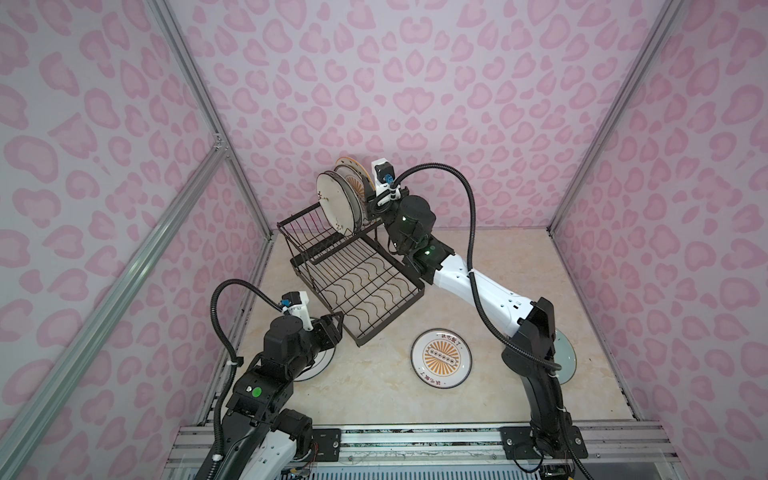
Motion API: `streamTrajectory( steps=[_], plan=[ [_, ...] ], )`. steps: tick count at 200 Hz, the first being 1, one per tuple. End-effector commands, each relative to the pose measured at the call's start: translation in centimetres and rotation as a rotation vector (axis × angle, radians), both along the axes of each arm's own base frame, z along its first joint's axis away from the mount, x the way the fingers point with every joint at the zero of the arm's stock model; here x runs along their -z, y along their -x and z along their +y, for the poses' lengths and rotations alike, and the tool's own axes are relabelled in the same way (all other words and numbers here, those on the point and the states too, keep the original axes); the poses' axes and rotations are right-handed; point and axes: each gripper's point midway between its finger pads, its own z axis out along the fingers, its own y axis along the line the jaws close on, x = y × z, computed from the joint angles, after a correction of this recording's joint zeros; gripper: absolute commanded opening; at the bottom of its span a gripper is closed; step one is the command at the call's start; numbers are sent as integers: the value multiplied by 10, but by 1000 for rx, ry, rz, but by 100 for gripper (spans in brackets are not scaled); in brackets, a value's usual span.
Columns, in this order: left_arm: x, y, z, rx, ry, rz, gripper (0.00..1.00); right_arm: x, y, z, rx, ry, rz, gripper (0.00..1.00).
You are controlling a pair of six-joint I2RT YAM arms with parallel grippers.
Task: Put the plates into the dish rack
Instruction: 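Release the berry-sprig plate and draw the right gripper back toward the sunburst plate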
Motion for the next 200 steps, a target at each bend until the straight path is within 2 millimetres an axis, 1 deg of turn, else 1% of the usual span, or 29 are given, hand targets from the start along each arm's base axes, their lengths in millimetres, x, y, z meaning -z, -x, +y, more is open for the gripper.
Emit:
streamTrajectory(
  steps=[1, 27, 35, 36, 56, 59, 70, 74, 75, 79, 81, 87, 112, 126, 132, 134, 157, 184, 200],
  plan=[
    [-15, -5, -11, 46, 41, -40, 57, 3, 4, -16, -44, -26, 39, 44],
    [-15, -11, -20, 78, 58, -34, 57, 19, 6, -49, -76, -26, 126, 44],
    [-13, -13, -22, 83, 56, -25, 57, 29, 5, -61, -81, -23, 163, 44],
    [-13, -13, -22, 85, 57, -24, 57, 34, 4, -60, -85, -18, 174, 44],
    [-10, -18, -28, 102, 65, -12, 57, 60, 10, -88, -88, -11, 251, 44],
    [-8, -19, -29, 104, 66, -9, 57, 67, 11, -91, -87, -6, 267, 44],
    [-6, -21, -33, 115, 77, -6, 57, 83, 14, -105, -77, 4, 311, 44],
    [-4, -22, -34, 119, 81, -2, 57, 85, 15, -109, -77, 3, 320, 43],
    [-4, -22, -35, 121, 81, -1, 57, 93, 15, -110, -76, 11, 334, 44],
    [-3, -23, -36, 124, 85, 1, 57, 104, 16, -115, -73, 20, 360, 43],
    [-1, -24, -38, 128, 86, 3, 57, 106, 16, -117, -72, 18, 366, 43],
    [1, -25, -41, 138, 91, 11, 57, 119, 18, -123, -68, 24, 397, 43],
    [15, -31, -53, 180, 80, 68, 56, 162, 27, -150, -56, 28, 507, 43],
    [24, -32, -61, 196, 60, 99, 55, 188, 34, -162, -70, 12, 577, 42],
    [28, -33, -64, 198, 50, 110, 56, 195, 39, -167, -67, -9, 600, 41],
    [29, -33, -65, 199, 47, 110, 56, 201, 40, -170, -64, -16, 613, 41],
    [50, -31, -77, 207, 21, 158, 55, 241, 63, -184, -69, -82, 695, 41],
    [71, -23, -91, 225, 23, 209, 54, 282, 85, -194, -68, -111, 812, 41],
    [80, -17, -98, 237, 25, 226, 54, 302, 96, -200, -70, -118, 878, 41]
  ],
)
